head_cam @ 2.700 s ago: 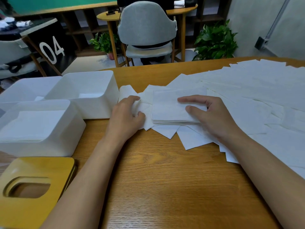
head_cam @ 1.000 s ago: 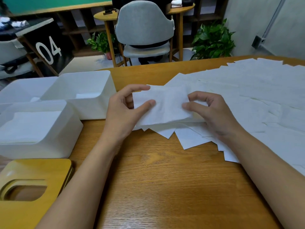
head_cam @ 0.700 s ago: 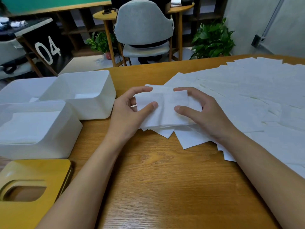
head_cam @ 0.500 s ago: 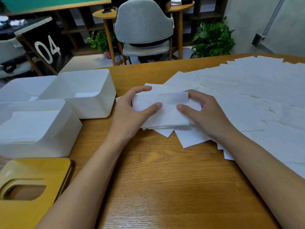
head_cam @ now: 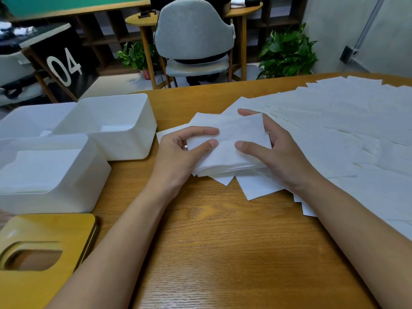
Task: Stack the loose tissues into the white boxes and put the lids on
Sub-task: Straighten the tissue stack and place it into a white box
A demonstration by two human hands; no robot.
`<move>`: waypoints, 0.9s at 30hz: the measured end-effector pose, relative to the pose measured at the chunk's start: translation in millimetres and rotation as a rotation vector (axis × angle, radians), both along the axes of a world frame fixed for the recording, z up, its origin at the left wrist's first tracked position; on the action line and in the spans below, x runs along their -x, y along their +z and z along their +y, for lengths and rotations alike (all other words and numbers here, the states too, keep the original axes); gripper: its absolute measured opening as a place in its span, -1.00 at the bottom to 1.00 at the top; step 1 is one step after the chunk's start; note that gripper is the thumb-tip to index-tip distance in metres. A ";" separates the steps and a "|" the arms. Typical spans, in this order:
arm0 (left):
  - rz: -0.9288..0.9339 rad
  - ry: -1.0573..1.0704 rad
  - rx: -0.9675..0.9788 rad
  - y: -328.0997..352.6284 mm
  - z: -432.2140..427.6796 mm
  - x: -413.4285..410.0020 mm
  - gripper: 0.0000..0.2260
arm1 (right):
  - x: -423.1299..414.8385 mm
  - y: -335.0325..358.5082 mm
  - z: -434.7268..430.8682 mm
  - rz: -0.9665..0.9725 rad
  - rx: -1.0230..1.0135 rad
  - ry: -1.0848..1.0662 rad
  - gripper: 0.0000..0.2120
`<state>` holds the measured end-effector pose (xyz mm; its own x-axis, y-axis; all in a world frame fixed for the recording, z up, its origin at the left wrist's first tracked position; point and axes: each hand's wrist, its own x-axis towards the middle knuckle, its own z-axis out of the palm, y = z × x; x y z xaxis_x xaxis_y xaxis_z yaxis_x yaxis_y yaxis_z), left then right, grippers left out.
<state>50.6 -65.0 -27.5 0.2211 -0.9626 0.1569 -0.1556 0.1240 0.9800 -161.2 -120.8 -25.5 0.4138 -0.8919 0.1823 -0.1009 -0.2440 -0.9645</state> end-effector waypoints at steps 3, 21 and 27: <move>-0.013 0.002 0.003 0.9 0.7 0.8 -0.85 | 0.1 -0.5 0.5 0.009 0.017 0.004 -0.40; 0.083 0.025 -0.087 5.8 2.5 6.9 -0.54 | 5.4 4.0 -3.7 -0.203 -0.028 -0.023 -0.27; 0.104 -0.033 -0.039 5.9 4.6 7.2 -0.48 | 7.4 7.7 -4.8 -0.118 -0.033 0.078 -0.46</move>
